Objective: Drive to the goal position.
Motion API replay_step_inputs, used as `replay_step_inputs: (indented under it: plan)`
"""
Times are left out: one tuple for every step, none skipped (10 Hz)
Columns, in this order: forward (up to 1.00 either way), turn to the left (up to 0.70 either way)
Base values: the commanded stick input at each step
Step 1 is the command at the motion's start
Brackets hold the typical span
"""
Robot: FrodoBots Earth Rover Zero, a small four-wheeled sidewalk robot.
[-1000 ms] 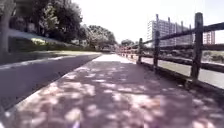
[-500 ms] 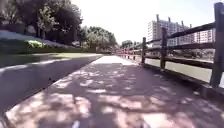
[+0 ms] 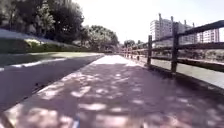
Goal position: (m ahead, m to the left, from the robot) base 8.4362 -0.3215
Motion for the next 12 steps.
replay_step_inputs:
  plan:
    - [1.00, 0.00]
    - [1.00, 0.00]
    - [1.00, 0.00]
    - [1.00, 0.00]
    - [1.00, 0.00]
    - [1.00, 0.00]
    - [1.00, 0.00]
    - [1.00, 0.00]
    - [1.00, 0.00]
    - [1.00, 0.00]
    - [1.00, 0.00]
    - [1.00, 0.00]
